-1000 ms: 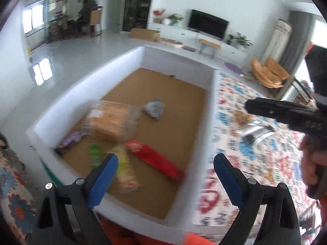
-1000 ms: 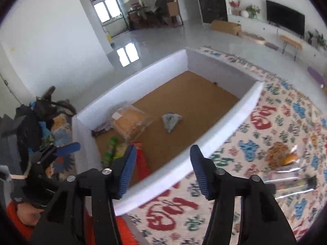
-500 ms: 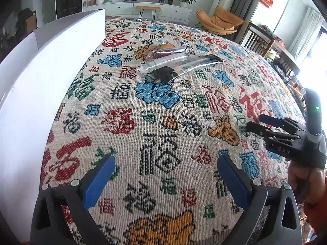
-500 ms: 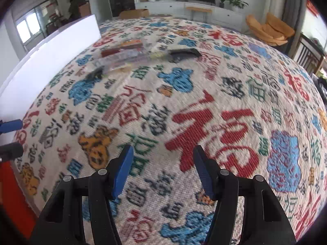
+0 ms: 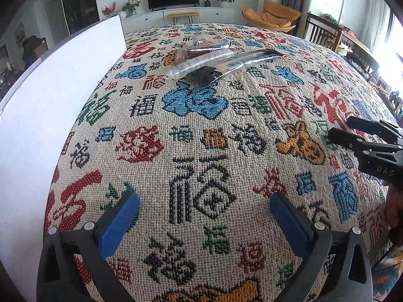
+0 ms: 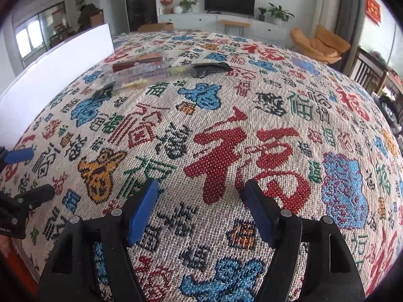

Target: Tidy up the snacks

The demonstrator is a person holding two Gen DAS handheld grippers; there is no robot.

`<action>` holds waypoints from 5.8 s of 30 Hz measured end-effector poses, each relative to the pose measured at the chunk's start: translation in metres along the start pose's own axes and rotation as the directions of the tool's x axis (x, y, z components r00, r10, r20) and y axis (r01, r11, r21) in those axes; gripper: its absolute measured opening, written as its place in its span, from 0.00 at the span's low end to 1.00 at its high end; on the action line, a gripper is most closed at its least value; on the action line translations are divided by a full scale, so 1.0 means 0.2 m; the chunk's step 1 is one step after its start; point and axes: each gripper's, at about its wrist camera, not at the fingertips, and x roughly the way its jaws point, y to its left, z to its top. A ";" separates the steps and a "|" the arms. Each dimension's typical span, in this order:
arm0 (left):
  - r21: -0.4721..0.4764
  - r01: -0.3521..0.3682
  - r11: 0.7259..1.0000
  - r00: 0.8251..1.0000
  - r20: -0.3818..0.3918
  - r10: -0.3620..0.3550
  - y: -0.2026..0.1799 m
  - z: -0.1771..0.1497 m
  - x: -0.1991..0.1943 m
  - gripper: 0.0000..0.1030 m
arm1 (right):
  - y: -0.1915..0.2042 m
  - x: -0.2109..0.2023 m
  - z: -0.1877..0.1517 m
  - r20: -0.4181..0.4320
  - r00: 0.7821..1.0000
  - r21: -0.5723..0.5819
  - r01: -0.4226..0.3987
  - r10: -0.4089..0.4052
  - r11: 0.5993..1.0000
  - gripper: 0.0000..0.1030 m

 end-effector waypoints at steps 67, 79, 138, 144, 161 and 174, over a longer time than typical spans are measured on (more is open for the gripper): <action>-0.061 -0.045 0.997 0.999 0.023 0.046 0.07 0.01 0.01 1.00 | 0.11 0.31 0.64 -0.185 0.978 0.173 -0.064 0.096 0.983 0.59; -0.056 -0.046 0.997 0.999 0.023 0.048 0.07 0.01 0.01 1.00 | 0.14 0.35 0.56 -0.196 0.980 0.061 -0.026 0.038 0.998 0.21; 0.120 0.070 0.990 0.994 -0.094 -0.059 -0.10 0.15 0.10 1.00 | -0.25 0.08 0.08 -0.005 1.000 -0.006 -0.024 0.024 1.000 0.79; 0.108 0.058 0.992 0.998 -0.029 -0.056 -0.09 0.13 0.10 1.00 | -0.25 0.08 0.08 -0.005 1.000 -0.006 -0.024 0.023 1.000 0.79; 0.117 0.059 0.991 0.998 0.023 -0.062 -0.09 0.09 0.07 1.00 | -0.25 0.08 0.07 -0.006 1.000 -0.006 -0.018 0.018 1.000 0.79; 0.116 0.059 0.991 0.998 0.026 -0.062 -0.09 0.08 0.07 1.00 | -0.25 0.08 0.07 -0.006 1.000 -0.006 -0.018 0.018 1.000 0.79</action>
